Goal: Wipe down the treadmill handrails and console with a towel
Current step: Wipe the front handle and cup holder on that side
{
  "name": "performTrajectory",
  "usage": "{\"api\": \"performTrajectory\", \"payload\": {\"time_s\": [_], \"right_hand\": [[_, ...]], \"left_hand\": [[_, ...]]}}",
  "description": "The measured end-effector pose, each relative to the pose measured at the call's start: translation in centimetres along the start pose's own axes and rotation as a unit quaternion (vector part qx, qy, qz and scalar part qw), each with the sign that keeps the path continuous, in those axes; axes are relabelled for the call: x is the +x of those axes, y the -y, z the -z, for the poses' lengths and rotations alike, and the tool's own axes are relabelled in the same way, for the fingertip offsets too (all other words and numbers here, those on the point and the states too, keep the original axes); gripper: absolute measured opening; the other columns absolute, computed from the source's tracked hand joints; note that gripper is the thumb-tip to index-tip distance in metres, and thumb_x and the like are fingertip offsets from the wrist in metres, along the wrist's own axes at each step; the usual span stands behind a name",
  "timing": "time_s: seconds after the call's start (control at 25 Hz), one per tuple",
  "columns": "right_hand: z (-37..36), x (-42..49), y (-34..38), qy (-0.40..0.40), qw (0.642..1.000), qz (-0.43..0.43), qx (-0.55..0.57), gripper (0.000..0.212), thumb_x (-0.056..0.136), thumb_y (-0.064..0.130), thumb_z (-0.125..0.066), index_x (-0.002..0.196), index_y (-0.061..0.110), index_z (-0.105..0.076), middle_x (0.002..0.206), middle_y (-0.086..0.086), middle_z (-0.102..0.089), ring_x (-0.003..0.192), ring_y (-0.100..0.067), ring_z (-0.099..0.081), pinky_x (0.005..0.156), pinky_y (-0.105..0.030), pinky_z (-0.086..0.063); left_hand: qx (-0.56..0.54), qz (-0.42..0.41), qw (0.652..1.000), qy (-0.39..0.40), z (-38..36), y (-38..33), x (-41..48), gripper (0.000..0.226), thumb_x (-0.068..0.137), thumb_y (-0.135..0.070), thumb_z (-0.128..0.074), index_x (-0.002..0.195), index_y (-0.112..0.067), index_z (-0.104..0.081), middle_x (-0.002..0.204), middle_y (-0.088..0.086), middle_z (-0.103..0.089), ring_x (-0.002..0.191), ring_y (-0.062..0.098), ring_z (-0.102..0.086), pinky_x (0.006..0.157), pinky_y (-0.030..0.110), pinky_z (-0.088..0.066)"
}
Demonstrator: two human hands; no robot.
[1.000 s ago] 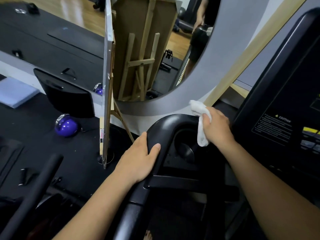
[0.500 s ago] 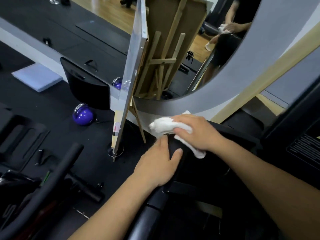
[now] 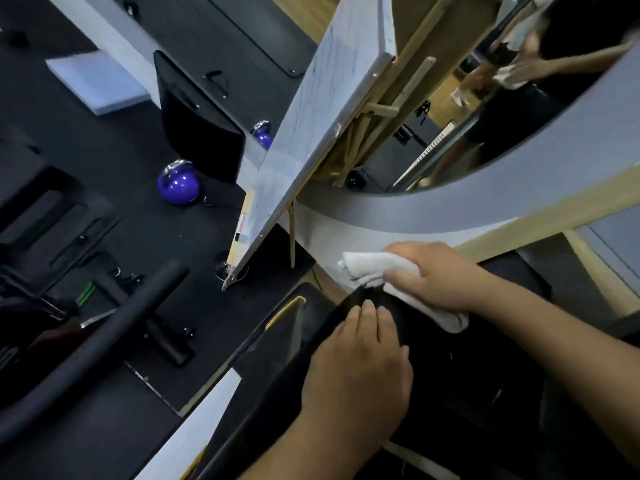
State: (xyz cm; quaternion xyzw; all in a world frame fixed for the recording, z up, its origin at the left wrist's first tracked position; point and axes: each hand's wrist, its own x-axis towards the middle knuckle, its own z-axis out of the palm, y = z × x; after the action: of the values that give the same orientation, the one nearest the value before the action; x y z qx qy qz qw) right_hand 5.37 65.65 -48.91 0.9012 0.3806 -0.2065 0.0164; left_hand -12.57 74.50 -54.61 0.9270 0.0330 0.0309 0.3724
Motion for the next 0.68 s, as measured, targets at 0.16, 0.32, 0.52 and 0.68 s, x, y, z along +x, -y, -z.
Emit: {"api": "performTrajectory", "payload": {"time_s": [0.16, 0.32, 0.52, 0.68], "right_hand": [[-0.1, 6.9, 1.7, 0.257, 0.956, -0.114, -0.085, 0.023, 0.088, 0.042, -0.055, 0.106, 0.029, -0.061, 0.11, 0.004, -0.061, 0.105, -0.021, -0.056, 0.09, -0.032, -0.045], [-4.9, 11.5, 2.2, 0.409, 0.895, -0.168, -0.057, 0.035, 0.086, 0.035, -0.06, 0.116, 0.018, -0.065, 0.118, -0.003, -0.066, 0.104, -0.021, -0.064, 0.087, -0.03, -0.05], [-6.7, 12.7, 2.4, 0.456, 0.876, -0.148, -0.056, 0.039, 0.074, 0.043, -0.064, 0.109, 0.028, -0.068, 0.111, 0.0, -0.069, 0.099, -0.02, -0.066, 0.096, -0.039, -0.051], [-3.8, 9.2, 4.5, 0.401, 0.914, 0.022, -0.047, 0.014, 0.084, 0.051, -0.057, 0.096, 0.049, -0.065, 0.104, 0.02, -0.067, 0.099, -0.001, -0.06, 0.093, -0.029, -0.047]], "left_hand": [[0.012, -0.018, 1.0, 0.002, -0.3, 0.2, 0.5, 0.059, 0.085, -0.039, -0.042, 0.125, -0.001, -0.063, 0.118, 0.015, -0.068, 0.11, 0.026, -0.066, 0.086, 0.032, -0.058], [0.01, -0.016, 0.999, 0.033, 0.1, 0.8, 0.5, 0.058, 0.087, -0.041, -0.048, 0.127, -0.002, -0.061, 0.123, 0.017, -0.066, 0.112, 0.028, -0.065, 0.088, 0.033, -0.057], [-0.01, -0.015, 1.0, 0.019, 0.2, 1.8, 0.7, 0.057, 0.085, -0.043, -0.057, 0.127, -0.005, -0.061, 0.122, 0.016, -0.067, 0.111, 0.028, -0.065, 0.087, 0.034, -0.057], [-0.005, -0.006, 1.0, -0.027, 0.0, 0.8, 0.6, 0.04, 0.084, -0.035, -0.061, 0.112, -0.007, -0.067, 0.103, 0.011, -0.068, 0.092, 0.027, -0.065, 0.074, 0.033, -0.055]]}}
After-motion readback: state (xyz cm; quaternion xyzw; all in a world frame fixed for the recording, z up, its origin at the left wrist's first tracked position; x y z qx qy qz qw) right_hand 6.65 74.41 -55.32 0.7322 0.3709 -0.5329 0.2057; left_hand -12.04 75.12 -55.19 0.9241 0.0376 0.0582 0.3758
